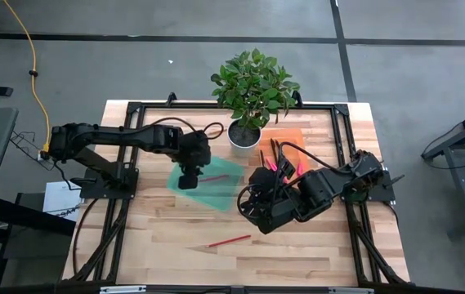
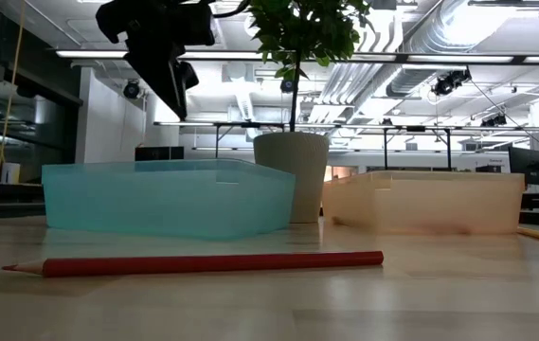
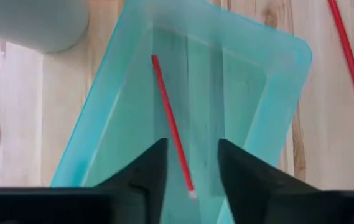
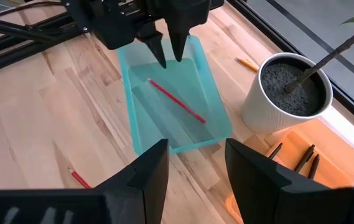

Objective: Sort pens & pencils
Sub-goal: Put the red pencil into the blue bin

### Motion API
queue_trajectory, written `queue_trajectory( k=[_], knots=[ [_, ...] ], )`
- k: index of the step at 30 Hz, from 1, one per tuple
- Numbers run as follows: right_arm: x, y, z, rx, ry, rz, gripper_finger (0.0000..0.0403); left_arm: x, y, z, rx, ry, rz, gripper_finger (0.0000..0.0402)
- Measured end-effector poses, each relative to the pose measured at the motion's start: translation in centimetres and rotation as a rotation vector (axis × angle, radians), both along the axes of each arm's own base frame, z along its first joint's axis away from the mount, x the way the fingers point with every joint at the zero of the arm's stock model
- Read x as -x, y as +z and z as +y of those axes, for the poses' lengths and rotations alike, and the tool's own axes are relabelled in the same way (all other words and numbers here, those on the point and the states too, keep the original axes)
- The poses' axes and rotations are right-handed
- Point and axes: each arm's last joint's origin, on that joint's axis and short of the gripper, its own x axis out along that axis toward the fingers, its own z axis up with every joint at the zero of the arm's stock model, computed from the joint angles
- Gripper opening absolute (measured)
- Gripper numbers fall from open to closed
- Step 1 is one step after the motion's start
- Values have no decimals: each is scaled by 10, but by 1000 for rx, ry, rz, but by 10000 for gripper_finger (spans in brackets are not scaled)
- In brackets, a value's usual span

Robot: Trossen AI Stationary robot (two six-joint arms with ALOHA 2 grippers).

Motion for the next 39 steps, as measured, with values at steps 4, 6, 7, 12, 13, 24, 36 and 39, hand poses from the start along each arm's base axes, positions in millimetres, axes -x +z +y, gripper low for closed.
queue_trajectory(
  k=[4, 6, 7, 12, 13, 24, 36, 39],
  knots=[
    [0, 0, 0, 1, 0, 0, 149, 2, -1, 0, 3, 1, 23, 188],
    [0, 0, 0, 7, -2, -3, 149, 3, -1, -1, 1, 3, 33, 209],
    [0, 0, 0, 12, 0, -2, 149, 3, -1, -1, 0, 3, 32, 217],
    [0, 0, 0, 20, 8, 3, 149, 0, 0, -9, -7, -30, 13, 231],
    [0, 0, 0, 20, 9, 4, 149, -2, 0, -13, -8, -45, 5, 231],
    [4, 2, -6, 41, -5, 20, 149, 9, 46, -90, -154, -134, -328, 193],
    [52, 55, -34, 85, -106, -206, 149, 70, 123, -135, -124, -9, -876, 175],
    [70, 66, -34, 100, -133, -284, 149, 86, 133, -152, -133, -8, -961, 174]
  ],
)
